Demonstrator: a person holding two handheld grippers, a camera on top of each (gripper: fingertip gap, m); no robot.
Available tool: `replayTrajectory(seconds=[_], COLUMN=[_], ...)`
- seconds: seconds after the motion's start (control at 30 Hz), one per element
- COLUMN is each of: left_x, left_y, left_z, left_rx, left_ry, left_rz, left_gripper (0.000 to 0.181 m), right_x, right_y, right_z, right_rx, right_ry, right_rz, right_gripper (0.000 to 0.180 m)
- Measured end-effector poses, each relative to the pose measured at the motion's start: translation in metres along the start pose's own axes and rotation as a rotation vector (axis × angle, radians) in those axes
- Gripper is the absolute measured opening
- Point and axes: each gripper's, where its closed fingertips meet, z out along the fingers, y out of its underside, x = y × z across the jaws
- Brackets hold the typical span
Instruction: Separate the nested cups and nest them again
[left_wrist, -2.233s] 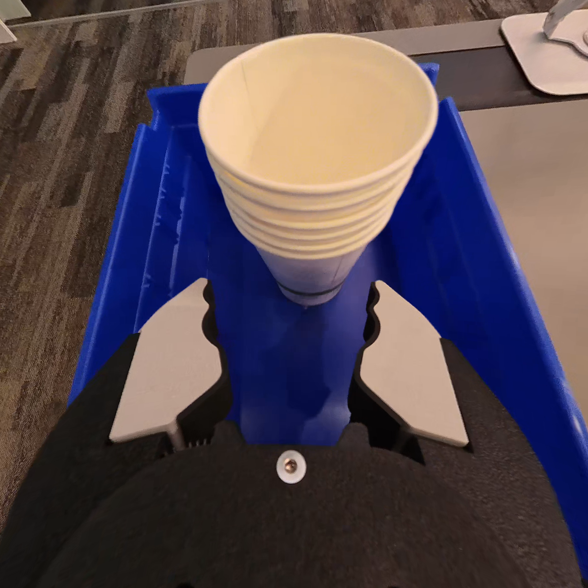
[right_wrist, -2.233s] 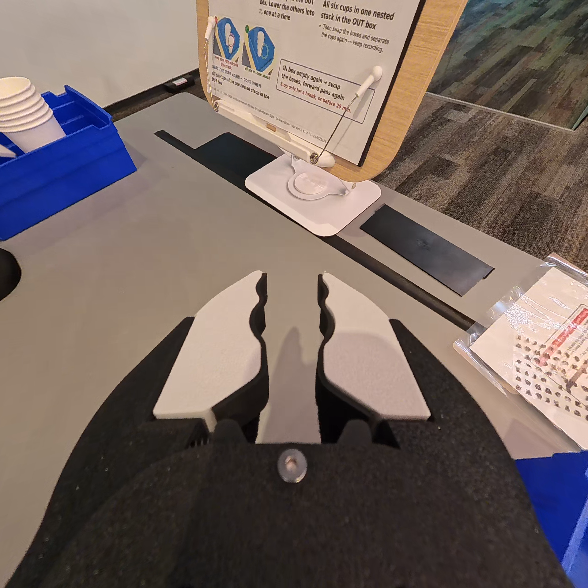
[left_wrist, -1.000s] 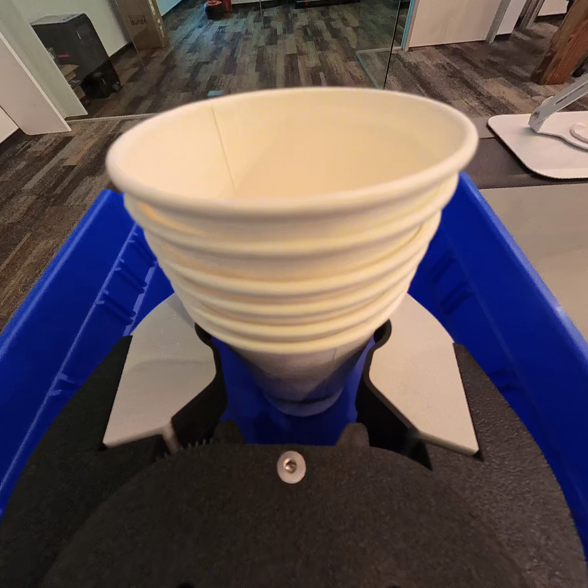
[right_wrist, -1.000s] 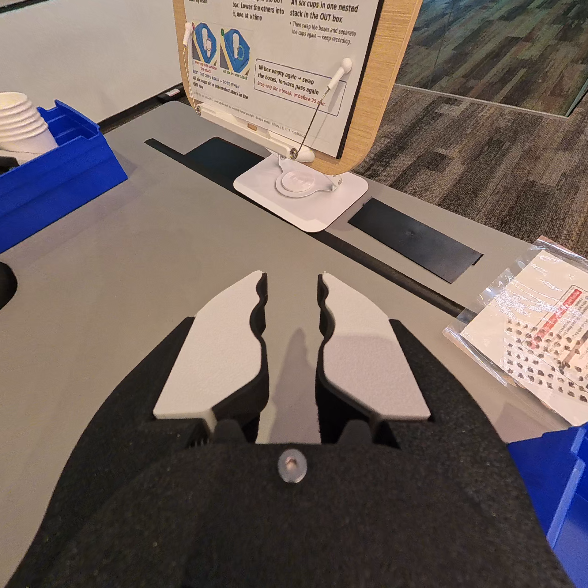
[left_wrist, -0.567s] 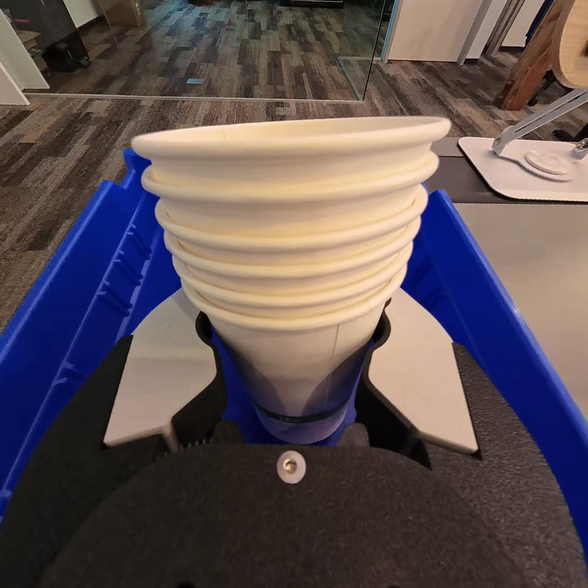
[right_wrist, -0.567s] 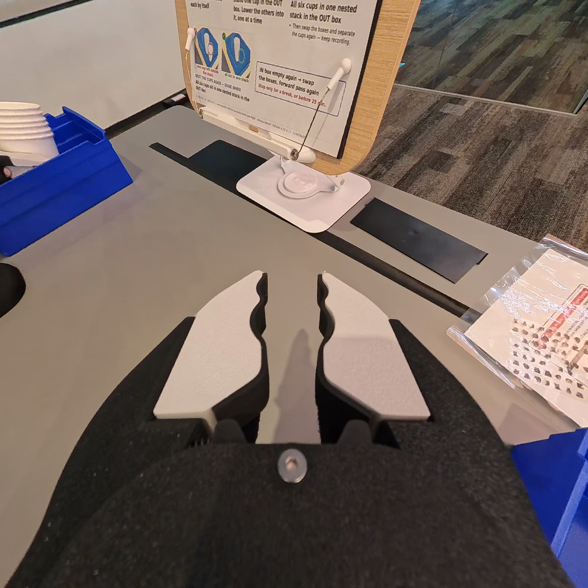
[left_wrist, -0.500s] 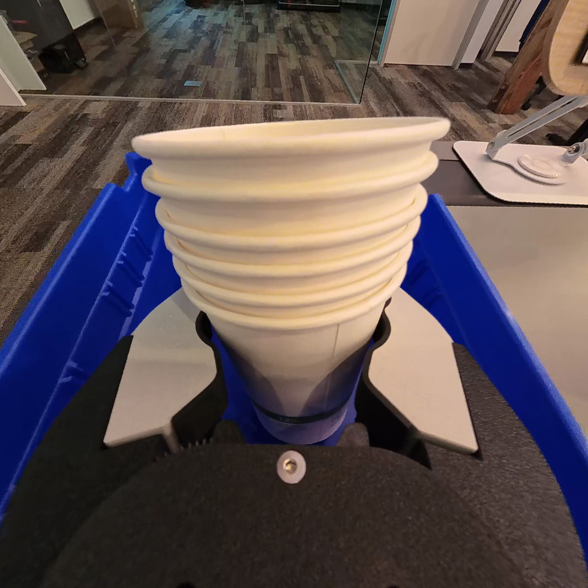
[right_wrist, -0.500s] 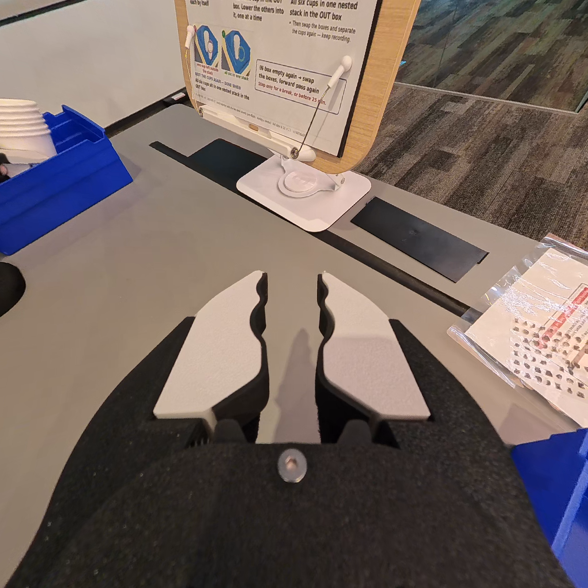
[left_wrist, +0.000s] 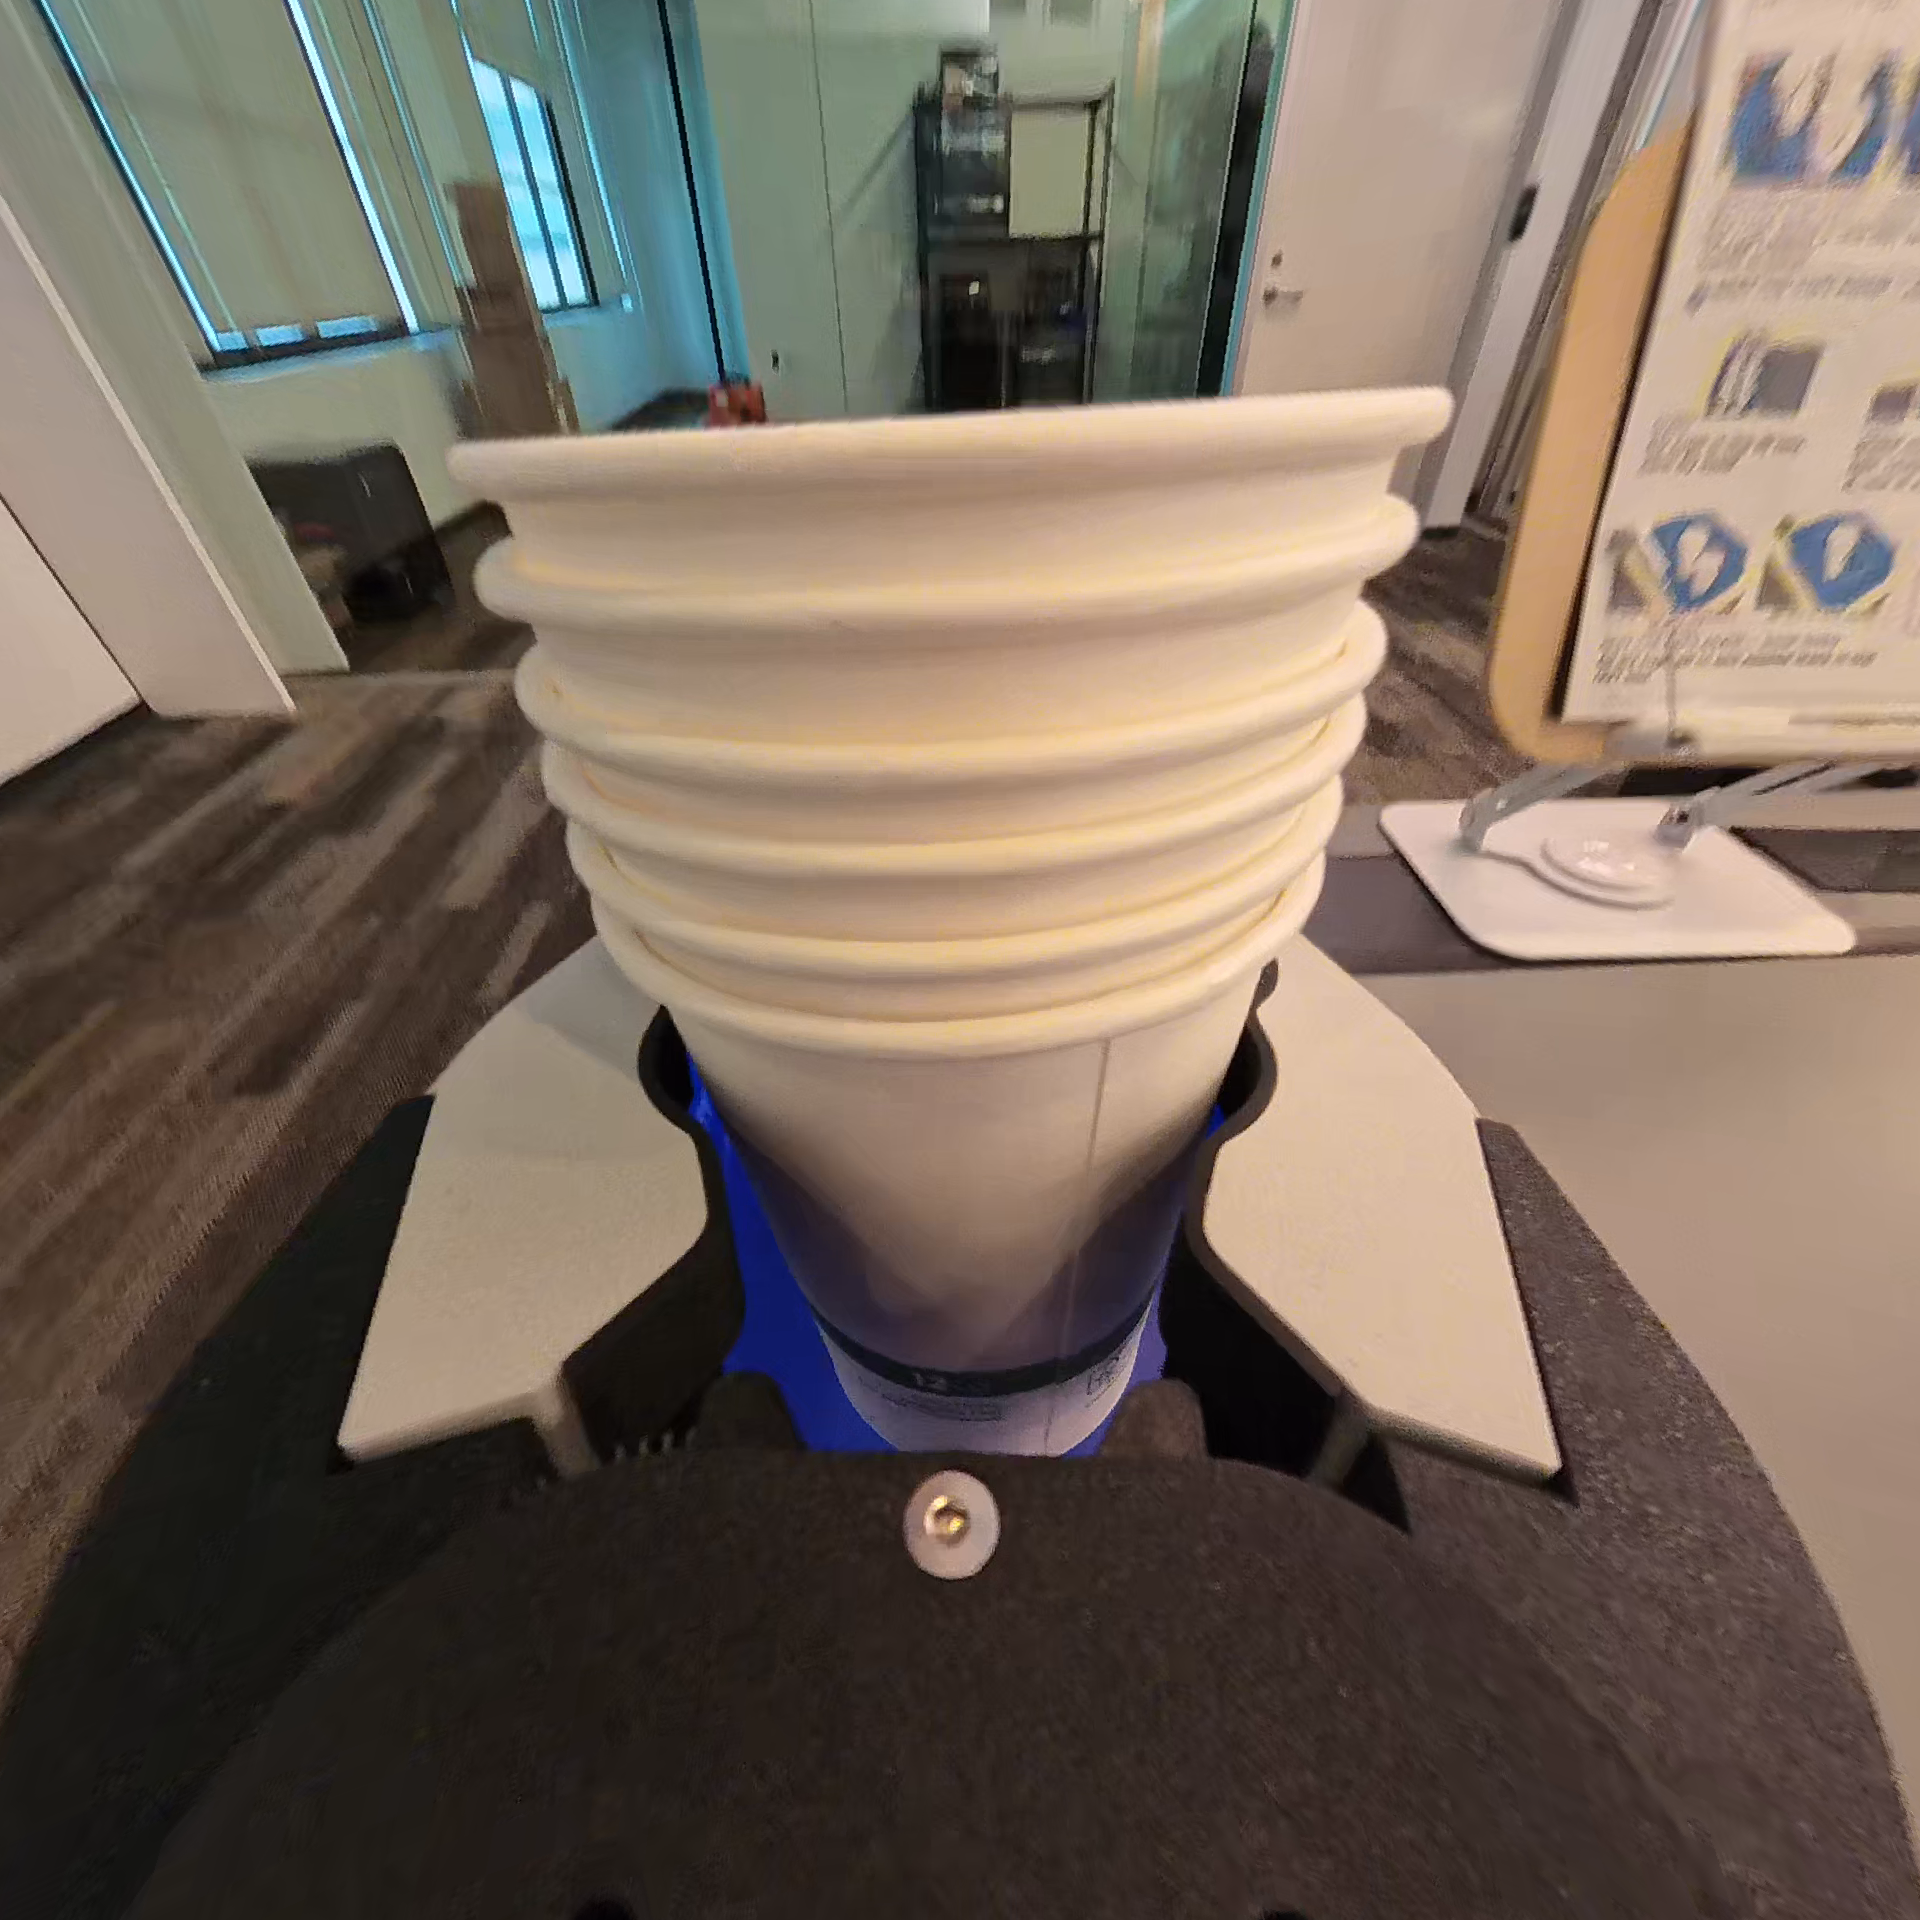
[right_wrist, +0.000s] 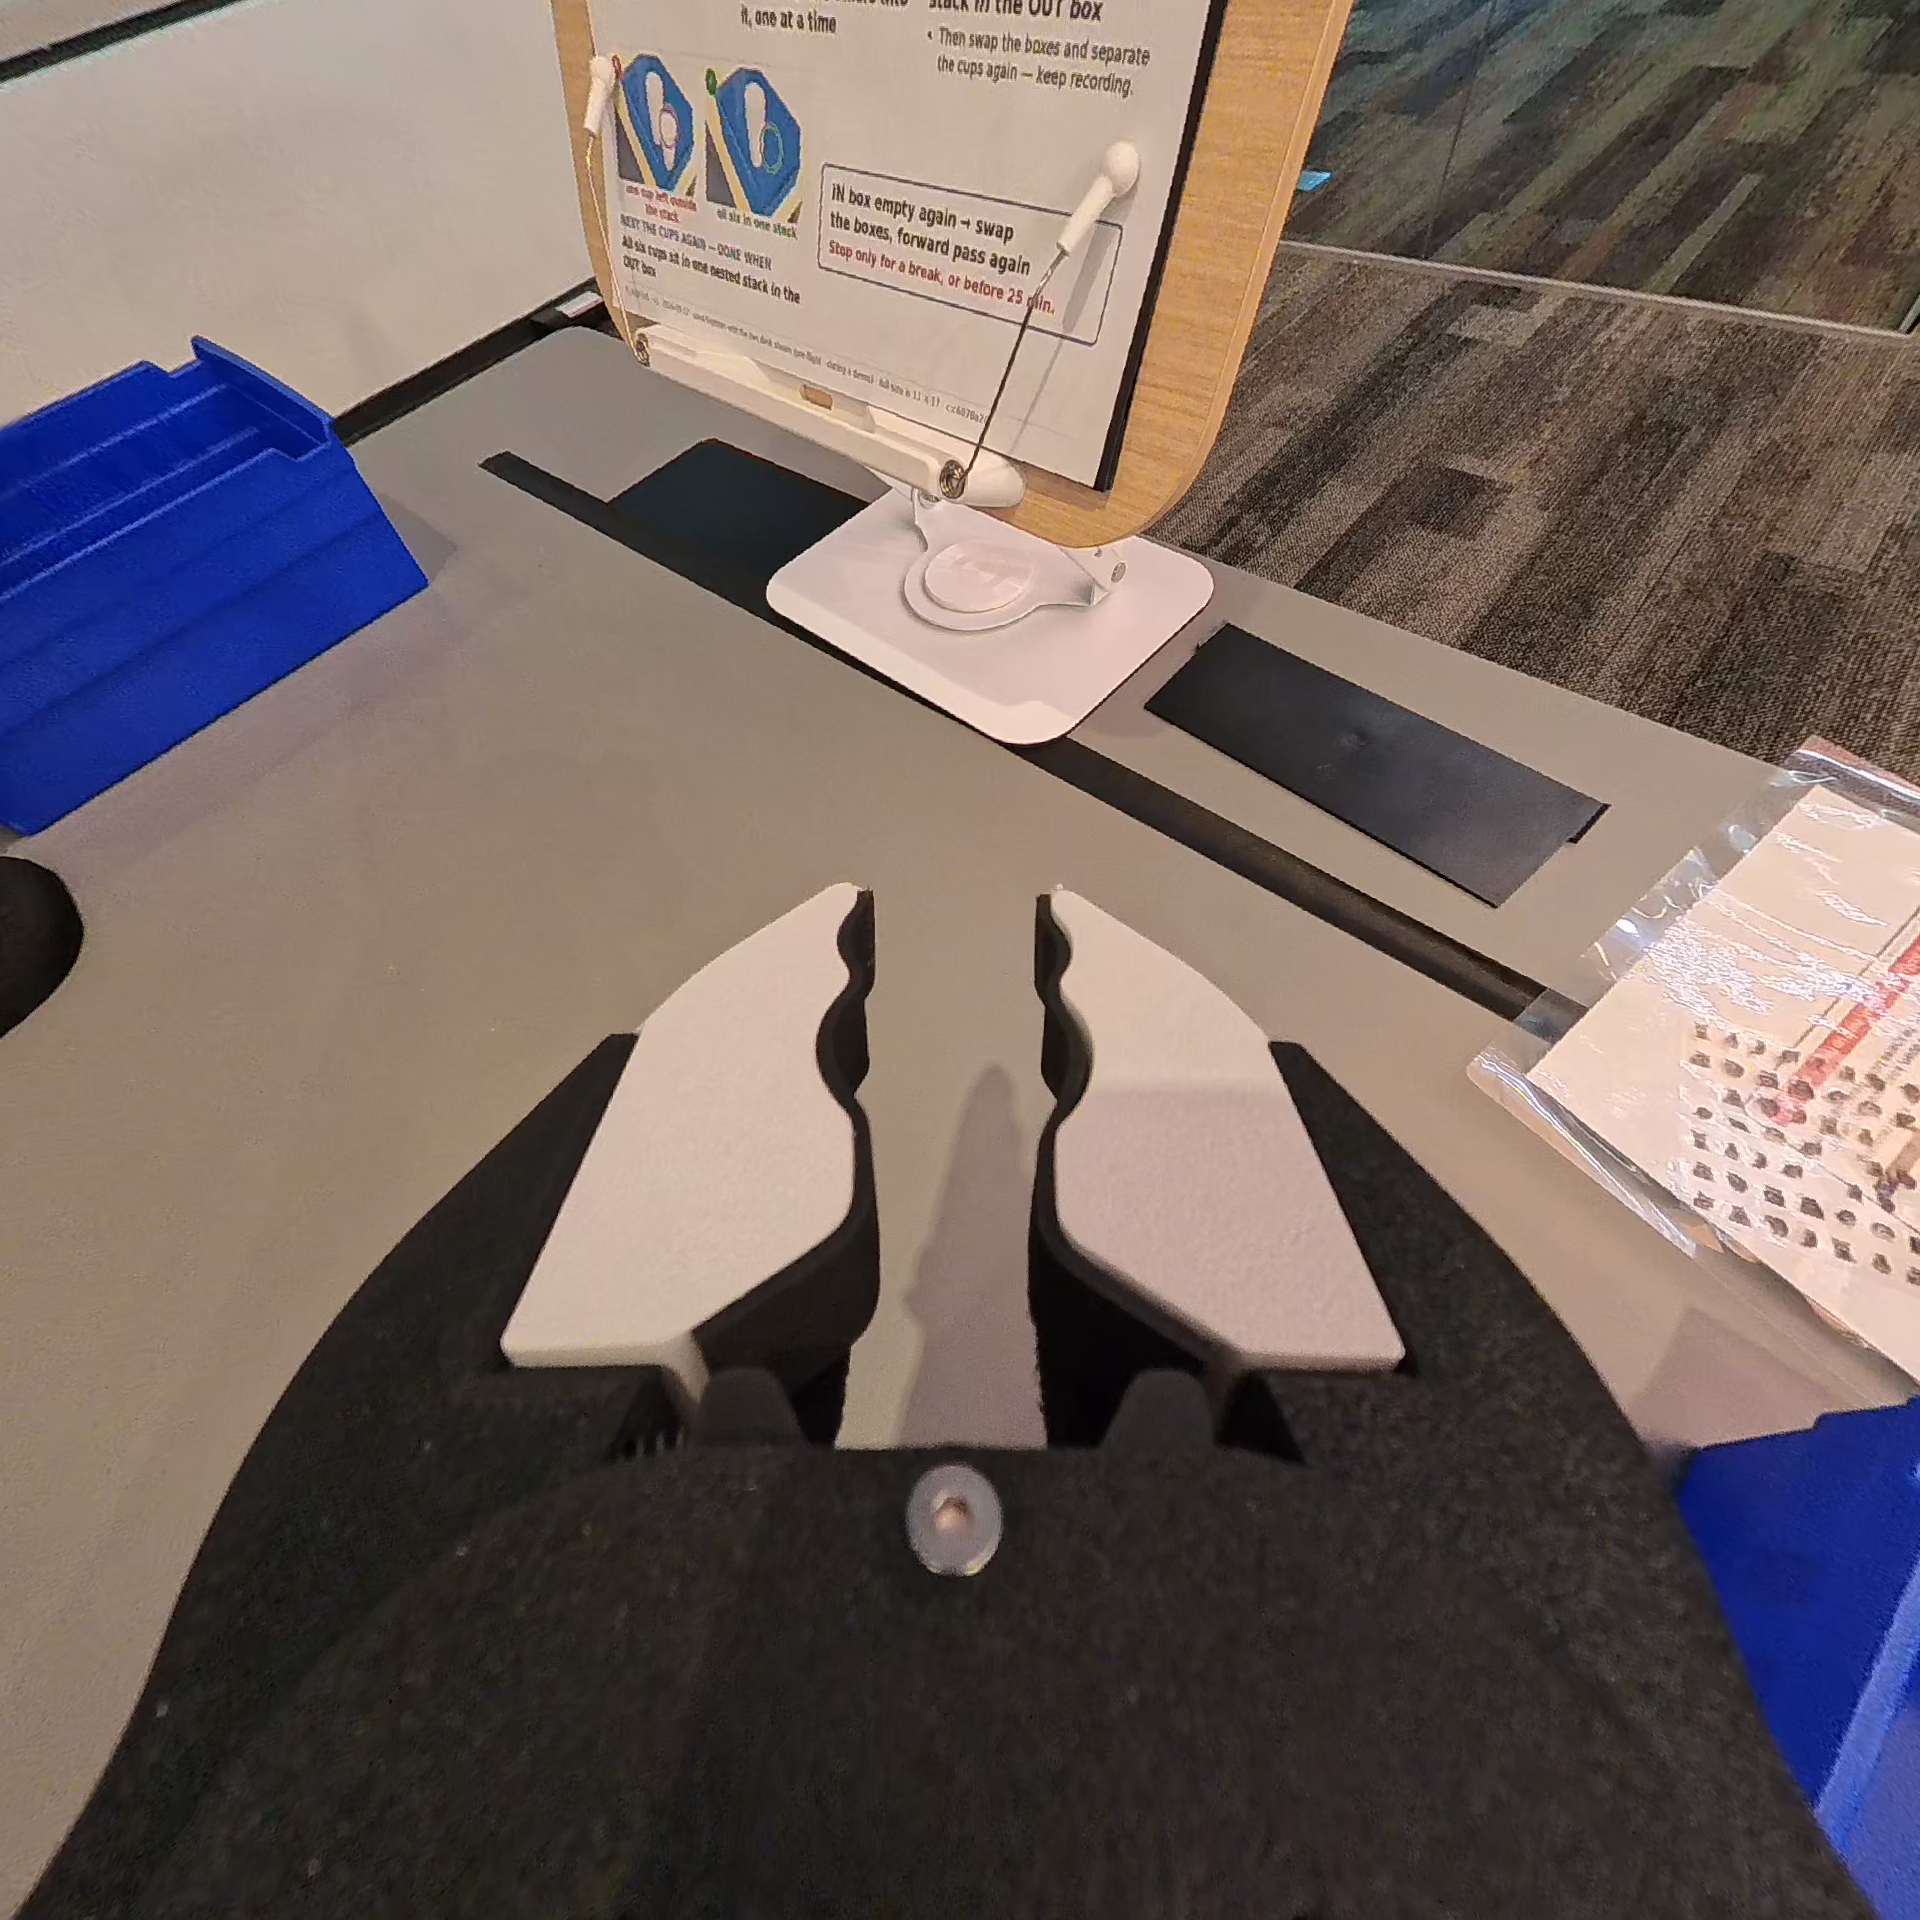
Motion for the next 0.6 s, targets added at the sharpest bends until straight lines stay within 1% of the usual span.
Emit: replayTrajectory(seconds=[0.07, 0.17, 0.27, 0.37, 0.43, 0.5, 0.6], left_x=[0.008, 0.04, 0.092, 0.161, 0.208, 0.255, 0.324], left_y=[-0.038, -0.098, -0.154, -0.198, -0.218, -0.227, -0.222], left_z=[-0.007, -0.016, -0.022, -0.029, -0.036, -0.044, -0.055], left_rx=[0.055, 0.146, 0.249, 0.325, 0.367, 0.395, 0.407], left_ry=[0.015, 0.085, 0.217, 0.415, 0.541, 0.664, 0.832], left_rz=[0.045, 0.093, 0.088, 0.063, 0.06, 0.066, 0.09], left_gripper=[0.102, 0.101, 0.101, 0.101, 0.101, 0.101, 0.101], right_x=[0.0, -0.001, -0.003, -0.004, -0.005, -0.006, -0.008], right_y=[0.0, 0.0, -0.002, -0.003, -0.004, -0.006, -0.009], right_z=[0.001, 0.001, 0.0, 0.0, -0.001, -0.002, -0.004], right_rx=[-0.001, -0.004, -0.001, 0.005, 0.006, 0.013, 0.026], right_ry=[0.0, 0.0, 0.002, 0.006, 0.004, 0.002, 0.007], right_rz=[0.0, -0.005, -0.017, -0.031, -0.031, -0.033, -0.046], right_gripper=[0.028, 0.028, 0.028, 0.026, 0.026, 0.025, 0.025])
